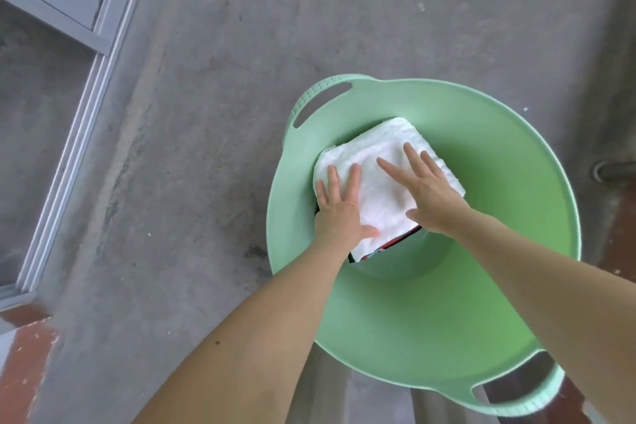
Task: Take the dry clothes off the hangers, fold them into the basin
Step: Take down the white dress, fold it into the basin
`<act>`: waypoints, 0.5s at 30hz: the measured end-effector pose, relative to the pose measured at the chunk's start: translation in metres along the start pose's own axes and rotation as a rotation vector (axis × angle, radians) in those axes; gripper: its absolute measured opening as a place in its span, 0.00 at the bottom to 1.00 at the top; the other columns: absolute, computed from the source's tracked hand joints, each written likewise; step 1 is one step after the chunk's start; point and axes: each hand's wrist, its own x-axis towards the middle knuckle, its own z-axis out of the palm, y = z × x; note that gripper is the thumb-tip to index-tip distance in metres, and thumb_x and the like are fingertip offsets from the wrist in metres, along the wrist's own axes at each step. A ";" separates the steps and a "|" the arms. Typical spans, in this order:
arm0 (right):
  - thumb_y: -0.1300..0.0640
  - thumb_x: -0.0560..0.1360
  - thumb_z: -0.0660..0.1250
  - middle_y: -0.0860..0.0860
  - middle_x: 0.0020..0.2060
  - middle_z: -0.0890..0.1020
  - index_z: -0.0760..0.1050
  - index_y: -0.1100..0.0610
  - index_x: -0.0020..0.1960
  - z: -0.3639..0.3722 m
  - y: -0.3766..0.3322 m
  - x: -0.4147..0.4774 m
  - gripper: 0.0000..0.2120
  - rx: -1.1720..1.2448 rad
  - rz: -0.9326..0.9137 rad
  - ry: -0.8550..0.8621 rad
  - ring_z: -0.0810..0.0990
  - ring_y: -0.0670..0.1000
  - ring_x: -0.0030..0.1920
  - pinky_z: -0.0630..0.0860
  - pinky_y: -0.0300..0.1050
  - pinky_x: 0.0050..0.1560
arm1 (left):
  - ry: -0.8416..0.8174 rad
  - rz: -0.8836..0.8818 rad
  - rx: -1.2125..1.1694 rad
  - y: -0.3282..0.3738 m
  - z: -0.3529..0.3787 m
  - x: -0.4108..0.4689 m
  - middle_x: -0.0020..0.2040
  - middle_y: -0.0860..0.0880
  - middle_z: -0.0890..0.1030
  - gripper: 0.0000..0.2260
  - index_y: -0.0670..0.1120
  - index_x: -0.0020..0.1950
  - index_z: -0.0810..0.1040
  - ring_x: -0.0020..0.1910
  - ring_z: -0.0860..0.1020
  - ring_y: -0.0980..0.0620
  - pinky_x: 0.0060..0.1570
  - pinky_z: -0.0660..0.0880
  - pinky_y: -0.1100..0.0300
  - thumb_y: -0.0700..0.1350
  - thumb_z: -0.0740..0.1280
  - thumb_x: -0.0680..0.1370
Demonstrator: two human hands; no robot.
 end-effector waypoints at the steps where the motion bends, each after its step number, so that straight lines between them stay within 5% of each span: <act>1: 0.70 0.72 0.64 0.47 0.77 0.39 0.43 0.34 0.74 -0.004 -0.003 -0.007 0.47 0.019 0.003 0.017 0.42 0.55 0.77 0.67 0.50 0.65 | -0.006 -0.015 -0.035 0.003 -0.009 -0.008 0.77 0.44 0.33 0.54 0.53 0.77 0.34 0.75 0.35 0.38 0.75 0.49 0.46 0.58 0.74 0.68; 4: 0.68 0.72 0.65 0.51 0.78 0.49 0.50 0.39 0.76 -0.020 -0.016 -0.028 0.43 0.106 0.049 0.106 0.53 0.58 0.76 0.62 0.50 0.69 | 0.021 -0.052 -0.087 0.008 -0.040 -0.032 0.77 0.44 0.35 0.49 0.51 0.77 0.36 0.77 0.39 0.40 0.75 0.47 0.48 0.55 0.71 0.73; 9: 0.63 0.76 0.64 0.51 0.66 0.73 0.69 0.47 0.70 -0.061 -0.045 -0.062 0.25 0.346 0.124 0.072 0.77 0.50 0.57 0.73 0.43 0.58 | 0.041 -0.099 -0.097 0.007 -0.083 -0.067 0.78 0.46 0.43 0.34 0.49 0.78 0.48 0.76 0.50 0.40 0.70 0.60 0.49 0.50 0.65 0.79; 15: 0.61 0.76 0.64 0.49 0.58 0.79 0.72 0.48 0.66 -0.113 -0.100 -0.098 0.19 0.424 0.142 0.117 0.77 0.48 0.49 0.74 0.41 0.49 | -0.022 -0.020 -0.119 0.020 -0.148 -0.110 0.66 0.45 0.72 0.16 0.45 0.68 0.70 0.61 0.73 0.45 0.57 0.72 0.53 0.46 0.61 0.80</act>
